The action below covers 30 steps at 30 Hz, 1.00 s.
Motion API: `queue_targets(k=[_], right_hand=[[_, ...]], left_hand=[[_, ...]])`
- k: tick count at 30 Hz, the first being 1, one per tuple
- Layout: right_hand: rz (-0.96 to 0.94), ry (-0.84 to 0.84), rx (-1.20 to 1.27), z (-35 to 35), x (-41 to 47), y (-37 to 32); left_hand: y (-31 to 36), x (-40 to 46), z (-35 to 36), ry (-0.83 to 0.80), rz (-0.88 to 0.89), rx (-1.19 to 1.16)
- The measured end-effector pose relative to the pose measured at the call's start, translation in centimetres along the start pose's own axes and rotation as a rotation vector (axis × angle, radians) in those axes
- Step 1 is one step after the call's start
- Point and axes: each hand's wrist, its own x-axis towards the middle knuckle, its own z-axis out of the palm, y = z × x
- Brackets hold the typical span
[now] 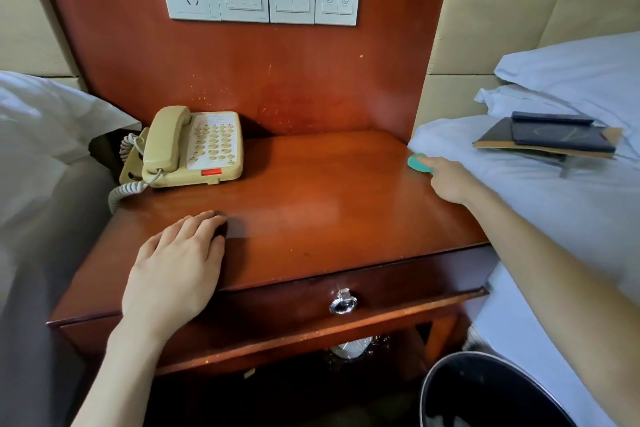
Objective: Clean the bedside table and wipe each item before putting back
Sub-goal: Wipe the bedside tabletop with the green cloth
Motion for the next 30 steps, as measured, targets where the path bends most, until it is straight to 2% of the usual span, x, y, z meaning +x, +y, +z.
queue_targets(k=[3, 9, 14, 18, 20, 23, 25, 30], right_hand=[[0.004, 0.043, -0.061, -0.6, -3.5, 0.8], [0.091, 0.133, -0.007, -1.7, -10.2, 1.2], [0.164, 0.327, -0.084, -1.1, -14.8, -0.5], [-0.014, 0.518, -0.063, 1.0, -18.5, -3.4], [-0.123, 0.541, -0.045, 2.7, -19.9, -5.2], [-0.207, 0.489, -0.065, 5.0, -21.5, -8.0], [-0.293, 0.471, -0.116, 6.1, -22.3, -9.9], [-0.477, 0.378, -0.255, 7.9, -23.8, -14.2]], left_hand=[[0.0, 0.0, 0.0, 0.005, 0.003, 0.001], [0.2, -0.3, -0.1, 0.012, -0.007, -0.022], [0.4, -0.3, -0.2, 0.008, -0.005, -0.033], [0.2, -0.2, -0.1, 0.01, 0.0, -0.056], [0.1, -0.1, -0.3, 0.029, -0.003, -0.14], [-0.5, -0.5, -0.9, 0.133, -0.04, -0.355], [-2.0, -1.4, -1.3, 0.22, -0.059, -0.391], [-6.9, -5.7, -1.2, 0.387, -0.224, -0.658]])
